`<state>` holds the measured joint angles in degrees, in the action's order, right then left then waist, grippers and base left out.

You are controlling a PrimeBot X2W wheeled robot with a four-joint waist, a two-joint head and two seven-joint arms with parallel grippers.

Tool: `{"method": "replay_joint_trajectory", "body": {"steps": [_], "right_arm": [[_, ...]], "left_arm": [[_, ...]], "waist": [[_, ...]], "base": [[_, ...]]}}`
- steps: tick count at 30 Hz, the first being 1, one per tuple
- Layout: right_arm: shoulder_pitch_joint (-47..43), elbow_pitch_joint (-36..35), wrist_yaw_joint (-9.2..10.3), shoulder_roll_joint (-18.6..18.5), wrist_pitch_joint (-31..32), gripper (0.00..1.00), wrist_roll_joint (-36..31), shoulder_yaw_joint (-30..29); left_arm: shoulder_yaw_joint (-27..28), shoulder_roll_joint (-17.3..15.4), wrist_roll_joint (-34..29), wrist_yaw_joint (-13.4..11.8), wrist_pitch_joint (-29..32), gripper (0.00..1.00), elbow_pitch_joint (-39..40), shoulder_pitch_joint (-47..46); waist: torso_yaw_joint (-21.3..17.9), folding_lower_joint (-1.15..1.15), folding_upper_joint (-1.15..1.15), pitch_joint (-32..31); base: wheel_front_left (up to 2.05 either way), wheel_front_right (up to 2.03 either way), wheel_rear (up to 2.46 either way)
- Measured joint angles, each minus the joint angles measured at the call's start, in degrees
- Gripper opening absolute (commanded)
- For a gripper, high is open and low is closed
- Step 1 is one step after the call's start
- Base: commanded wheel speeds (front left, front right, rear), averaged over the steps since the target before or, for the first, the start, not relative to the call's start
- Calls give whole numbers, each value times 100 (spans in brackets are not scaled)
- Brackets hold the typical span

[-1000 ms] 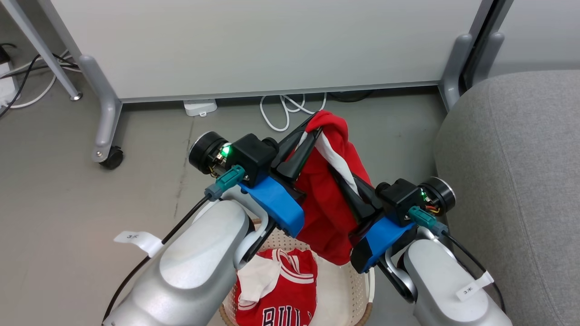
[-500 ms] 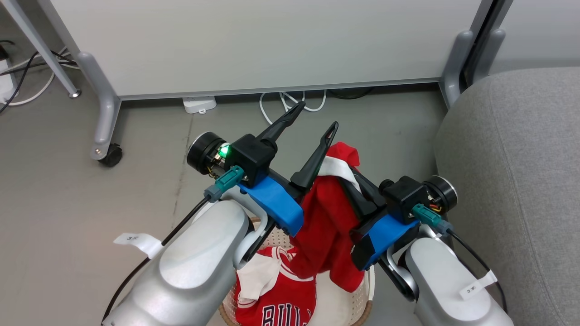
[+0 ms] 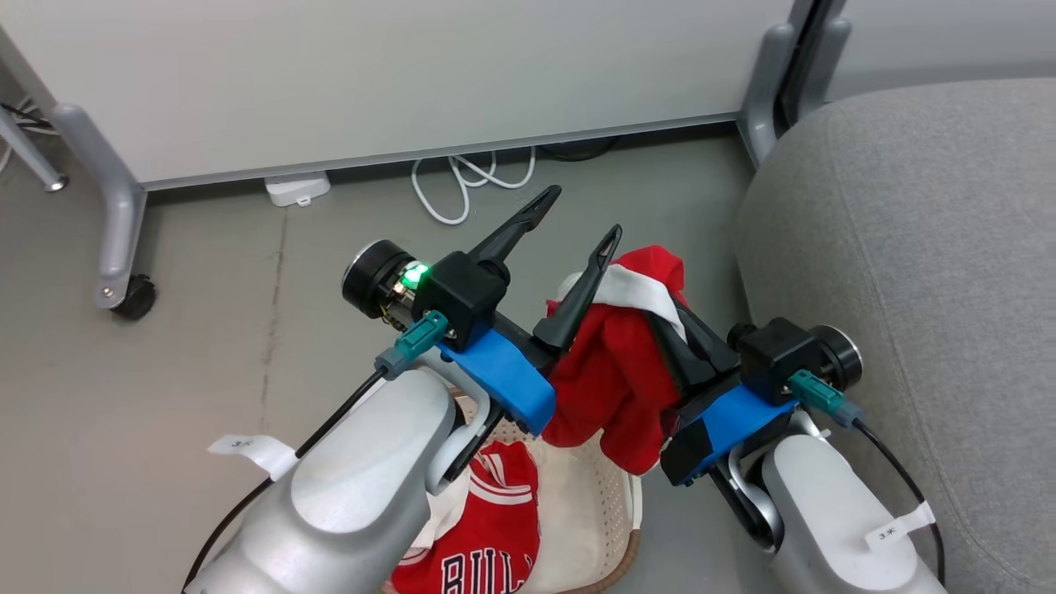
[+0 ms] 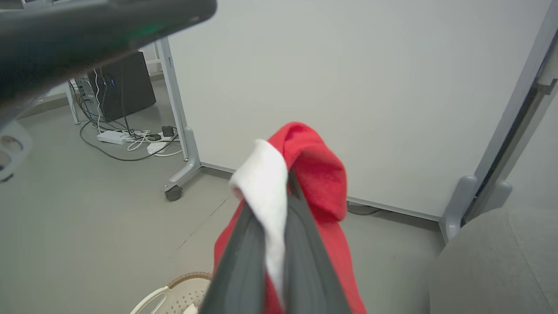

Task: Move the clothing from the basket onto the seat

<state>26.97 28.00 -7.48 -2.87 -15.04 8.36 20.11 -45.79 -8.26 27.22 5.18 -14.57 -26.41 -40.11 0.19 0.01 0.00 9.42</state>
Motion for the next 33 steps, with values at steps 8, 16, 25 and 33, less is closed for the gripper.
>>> {"method": "replay_joint_trajectory", "body": {"steps": [8, 16, 25, 33], "right_arm": [[-149, -151, 0, -1, 1, 0, -76, -298], [-348, -387, 0, -3, 0, 0, -119, -656], [-620, -627, 0, -3, 0, 0, -138, -932], [-763, -798, 0, -3, 0, 0, -142, -1133]], "left_arm": [[-89, -32, -57, 43, -24, 100, 90, 37], [-164, -38, -124, 52, -34, 100, 124, 36], [-354, 24, -157, 102, -42, 100, 97, 33], [-502, 98, -168, 126, -42, 100, 21, -60]], "waist": [[-489, 0, 0, 107], [-971, 0, 0, 195], [-1487, 0, 0, 249], [-1794, 0, 0, 370]], "base": [[0, 0, 0], [0, 0, 0], [0, 0, 0], [0, 0, 0]]}}
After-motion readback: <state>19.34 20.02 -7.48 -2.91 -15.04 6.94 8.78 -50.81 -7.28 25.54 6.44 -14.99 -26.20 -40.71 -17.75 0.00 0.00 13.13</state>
